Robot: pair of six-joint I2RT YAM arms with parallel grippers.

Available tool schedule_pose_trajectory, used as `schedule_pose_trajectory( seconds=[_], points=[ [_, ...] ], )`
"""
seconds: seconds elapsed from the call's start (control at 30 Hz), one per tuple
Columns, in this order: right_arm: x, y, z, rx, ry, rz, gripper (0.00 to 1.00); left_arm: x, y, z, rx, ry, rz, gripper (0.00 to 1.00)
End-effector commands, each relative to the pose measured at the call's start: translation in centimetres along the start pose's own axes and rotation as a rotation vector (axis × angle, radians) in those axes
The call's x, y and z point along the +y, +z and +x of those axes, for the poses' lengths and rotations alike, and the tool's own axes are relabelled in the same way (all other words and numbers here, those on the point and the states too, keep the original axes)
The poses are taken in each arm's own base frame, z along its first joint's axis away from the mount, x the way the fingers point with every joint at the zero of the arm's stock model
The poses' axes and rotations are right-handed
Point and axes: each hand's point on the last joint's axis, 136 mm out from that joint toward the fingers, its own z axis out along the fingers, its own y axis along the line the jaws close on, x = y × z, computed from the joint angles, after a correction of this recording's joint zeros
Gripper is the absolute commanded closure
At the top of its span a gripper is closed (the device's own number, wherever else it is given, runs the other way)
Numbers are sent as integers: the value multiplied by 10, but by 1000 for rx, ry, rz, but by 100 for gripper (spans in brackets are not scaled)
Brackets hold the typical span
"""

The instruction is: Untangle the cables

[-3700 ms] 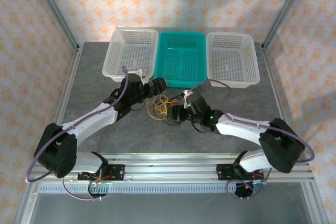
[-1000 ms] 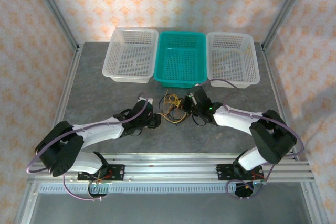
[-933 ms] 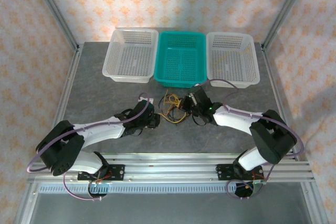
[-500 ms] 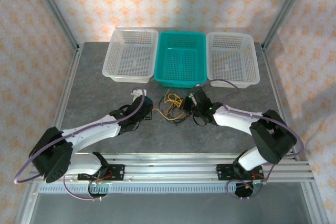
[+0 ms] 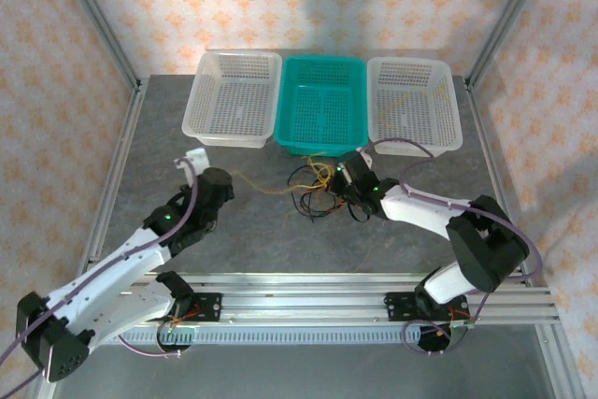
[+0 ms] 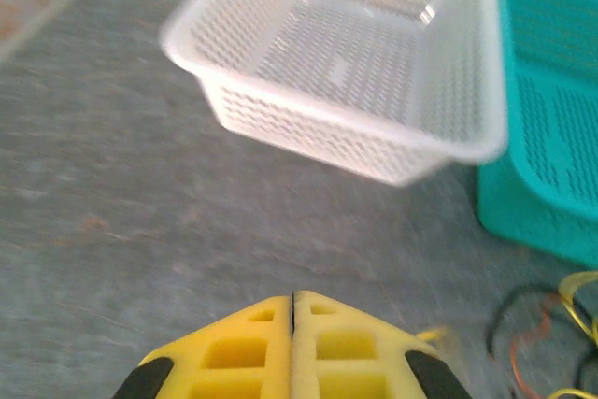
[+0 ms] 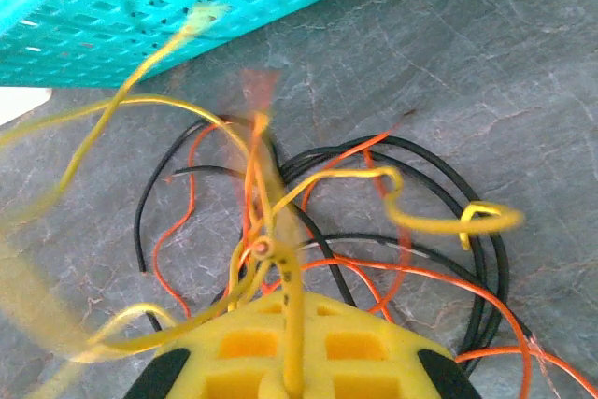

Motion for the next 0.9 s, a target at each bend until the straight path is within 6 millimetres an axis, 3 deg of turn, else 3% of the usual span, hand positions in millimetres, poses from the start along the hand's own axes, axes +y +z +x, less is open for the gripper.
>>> schedule_pose_trajectory(
  seconds=[0.0,0.17,0.57,0.73,0.87],
  points=[
    [-20,-3,-6,-28,-12,84,100,38,-16,-35,-95,-95,-118,100],
    [-25,-1,-2,-17,-12,92,100,70,-42,-70,-209,-181,-204,100],
    [-27,3,-1,-10,-30,108,100,111,-113,-151,-445,-230,-363,100],
    [-28,4,0,-6,-34,112,100,115,-140,-181,-509,-251,-354,100],
    [-16,0,-3,-7,-53,60,100,104,-147,-199,-518,-248,-294,100]
  ],
)
